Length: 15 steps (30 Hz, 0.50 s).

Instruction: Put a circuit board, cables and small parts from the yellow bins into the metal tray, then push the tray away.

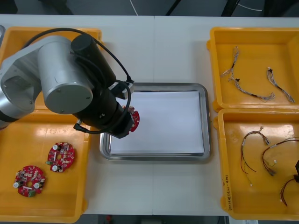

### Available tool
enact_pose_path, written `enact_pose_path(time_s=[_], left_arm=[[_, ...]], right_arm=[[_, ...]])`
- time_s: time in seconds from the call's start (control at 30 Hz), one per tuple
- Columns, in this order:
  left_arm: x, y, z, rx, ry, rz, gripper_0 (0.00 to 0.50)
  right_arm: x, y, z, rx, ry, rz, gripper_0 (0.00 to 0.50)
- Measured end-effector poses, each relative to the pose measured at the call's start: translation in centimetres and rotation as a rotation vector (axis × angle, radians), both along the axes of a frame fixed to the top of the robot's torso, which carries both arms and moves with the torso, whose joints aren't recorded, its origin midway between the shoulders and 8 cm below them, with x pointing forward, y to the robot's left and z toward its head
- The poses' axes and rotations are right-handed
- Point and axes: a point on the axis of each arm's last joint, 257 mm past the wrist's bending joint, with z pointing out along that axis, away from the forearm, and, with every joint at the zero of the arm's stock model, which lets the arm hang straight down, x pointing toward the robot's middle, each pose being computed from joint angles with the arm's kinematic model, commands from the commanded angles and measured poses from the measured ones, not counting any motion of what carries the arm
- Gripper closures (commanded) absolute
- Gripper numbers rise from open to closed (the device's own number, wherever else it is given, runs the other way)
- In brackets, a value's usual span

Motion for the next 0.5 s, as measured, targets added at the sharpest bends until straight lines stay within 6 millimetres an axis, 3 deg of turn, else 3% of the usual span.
enact_pose_path(time_s=[0.3, 0.5], left_arm=[[-0.8, -0.3, -3.7, 0.045, 0.021, -0.028, 0.5], [-0.2, -0.3, -5.3, 0.061, 0.031, -0.014, 0.5]], right_arm=[[-2.0, 1.8, 4.7, -0.042, 0.067, 0.089, 0.5], [-3.6, 2.7, 8.2, -0.089, 0.099, 0.155, 0.5]])
